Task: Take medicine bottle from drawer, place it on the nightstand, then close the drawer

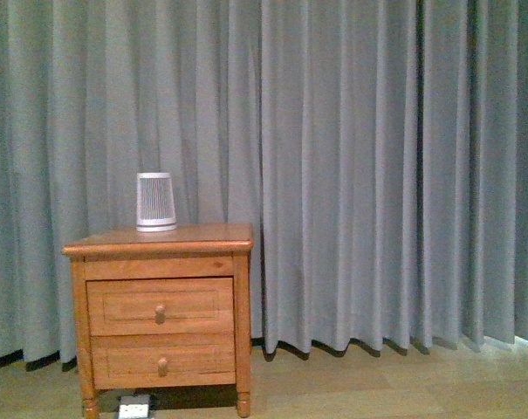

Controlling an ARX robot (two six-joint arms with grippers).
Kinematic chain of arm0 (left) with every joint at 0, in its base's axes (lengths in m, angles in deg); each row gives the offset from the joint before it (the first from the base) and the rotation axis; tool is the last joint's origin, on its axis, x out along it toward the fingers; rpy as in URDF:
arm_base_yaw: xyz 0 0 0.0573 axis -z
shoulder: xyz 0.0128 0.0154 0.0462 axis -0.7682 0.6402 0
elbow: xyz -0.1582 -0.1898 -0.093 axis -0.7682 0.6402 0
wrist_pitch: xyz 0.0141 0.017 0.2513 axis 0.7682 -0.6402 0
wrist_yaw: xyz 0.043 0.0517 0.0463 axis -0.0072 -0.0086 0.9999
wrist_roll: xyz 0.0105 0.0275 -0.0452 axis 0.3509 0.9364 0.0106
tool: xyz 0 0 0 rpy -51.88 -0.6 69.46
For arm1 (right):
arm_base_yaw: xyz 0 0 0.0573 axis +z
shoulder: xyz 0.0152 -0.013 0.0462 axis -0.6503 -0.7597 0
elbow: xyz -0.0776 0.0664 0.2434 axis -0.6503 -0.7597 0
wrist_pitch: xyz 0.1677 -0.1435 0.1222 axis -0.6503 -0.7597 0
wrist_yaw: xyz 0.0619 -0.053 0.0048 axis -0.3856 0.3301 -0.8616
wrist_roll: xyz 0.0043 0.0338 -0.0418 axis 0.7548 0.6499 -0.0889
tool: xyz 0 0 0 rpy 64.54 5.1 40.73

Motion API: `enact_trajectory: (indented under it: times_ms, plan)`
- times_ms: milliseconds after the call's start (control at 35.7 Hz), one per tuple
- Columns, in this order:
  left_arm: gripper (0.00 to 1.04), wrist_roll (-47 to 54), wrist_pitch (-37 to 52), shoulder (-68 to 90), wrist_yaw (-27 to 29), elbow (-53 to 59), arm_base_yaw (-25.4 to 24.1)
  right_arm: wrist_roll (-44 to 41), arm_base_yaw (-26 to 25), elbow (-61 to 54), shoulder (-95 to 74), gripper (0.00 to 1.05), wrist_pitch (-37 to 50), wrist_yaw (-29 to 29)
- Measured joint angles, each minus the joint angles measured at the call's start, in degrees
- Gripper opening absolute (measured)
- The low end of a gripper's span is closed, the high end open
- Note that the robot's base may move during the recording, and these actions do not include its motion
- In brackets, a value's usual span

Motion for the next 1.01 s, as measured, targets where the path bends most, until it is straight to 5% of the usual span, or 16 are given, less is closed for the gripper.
enact_trajectory:
  times_ms: [1009]
  plan:
    - [0.98, 0.00, 0.00, 0.00, 0.00, 0.00, 0.00, 0.00, 0.00, 0.00, 0.00, 0.98, 0.00, 0.00]
